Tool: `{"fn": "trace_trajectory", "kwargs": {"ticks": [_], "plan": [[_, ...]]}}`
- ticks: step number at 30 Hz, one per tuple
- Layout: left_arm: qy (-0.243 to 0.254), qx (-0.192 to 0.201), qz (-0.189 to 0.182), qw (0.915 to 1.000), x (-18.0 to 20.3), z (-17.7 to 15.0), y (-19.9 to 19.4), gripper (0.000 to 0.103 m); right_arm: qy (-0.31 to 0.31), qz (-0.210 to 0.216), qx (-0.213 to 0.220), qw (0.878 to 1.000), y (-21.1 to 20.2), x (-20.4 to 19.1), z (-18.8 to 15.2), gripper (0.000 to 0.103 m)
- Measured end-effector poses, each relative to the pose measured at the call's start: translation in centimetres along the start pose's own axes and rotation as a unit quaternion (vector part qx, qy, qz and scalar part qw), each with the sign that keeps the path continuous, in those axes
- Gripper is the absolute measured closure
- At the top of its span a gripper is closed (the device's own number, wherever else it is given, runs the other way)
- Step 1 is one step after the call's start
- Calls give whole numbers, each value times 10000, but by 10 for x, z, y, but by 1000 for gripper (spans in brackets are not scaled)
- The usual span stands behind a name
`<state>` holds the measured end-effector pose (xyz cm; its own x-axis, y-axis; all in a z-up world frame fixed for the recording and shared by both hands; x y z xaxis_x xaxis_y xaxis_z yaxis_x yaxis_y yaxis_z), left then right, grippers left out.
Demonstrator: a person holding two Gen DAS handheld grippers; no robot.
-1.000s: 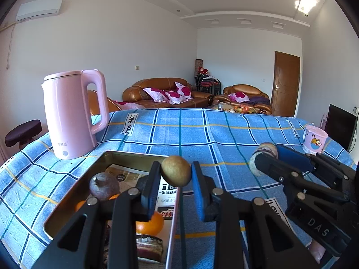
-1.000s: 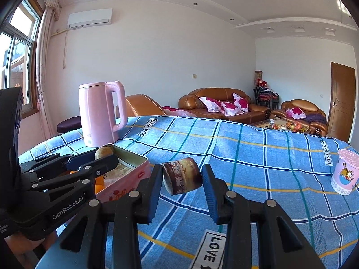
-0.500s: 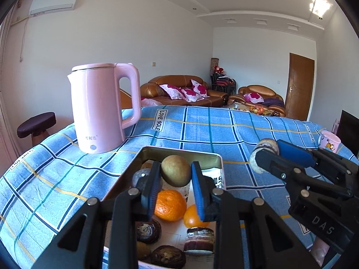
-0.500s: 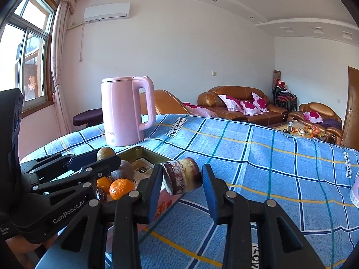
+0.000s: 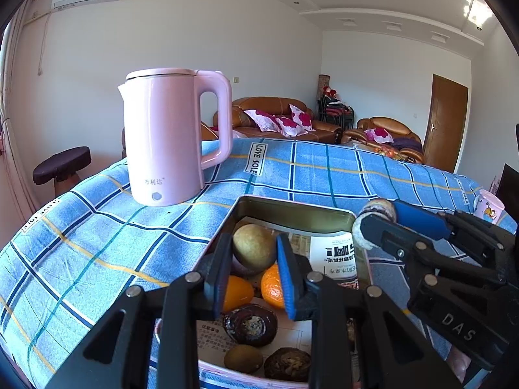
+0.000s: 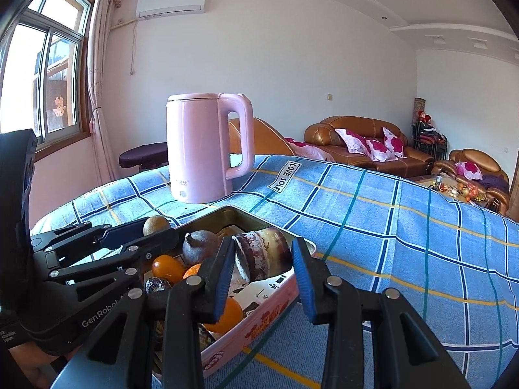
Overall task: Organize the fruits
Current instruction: 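Carry the small fruit over the tin with left tool while right tool carries the cake slice there, then release the small fruit into the tin with left tool while right tool releases the cake slice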
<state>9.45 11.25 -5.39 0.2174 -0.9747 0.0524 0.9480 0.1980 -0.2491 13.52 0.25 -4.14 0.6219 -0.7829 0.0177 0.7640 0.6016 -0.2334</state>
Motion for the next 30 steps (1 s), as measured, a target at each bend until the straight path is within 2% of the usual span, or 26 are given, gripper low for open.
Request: {"fn": "trace_trajectory", "kwargs": {"ticks": [22, 30], "plan": [[-134, -353, -74, 9993, -12, -11, 7, 74, -114, 51, -307, 9995, 22, -15, -12, 65], [-174, -529, -140, 9984, -12, -16, 12, 74, -111, 39, -554, 9984, 29, -16, -19, 65]]}}
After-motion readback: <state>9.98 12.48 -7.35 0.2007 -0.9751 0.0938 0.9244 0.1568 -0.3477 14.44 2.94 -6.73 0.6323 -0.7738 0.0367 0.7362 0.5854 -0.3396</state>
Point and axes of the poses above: each gripper's, at about its wrist camera, not at the fingertips, and y roughly the way its jaws point, x to its right, z to its top, the point moved 6 cm from there along y, roughly the way its jaws point, and after that the axes turned 14 degrees about x, right-handed, at the moved point
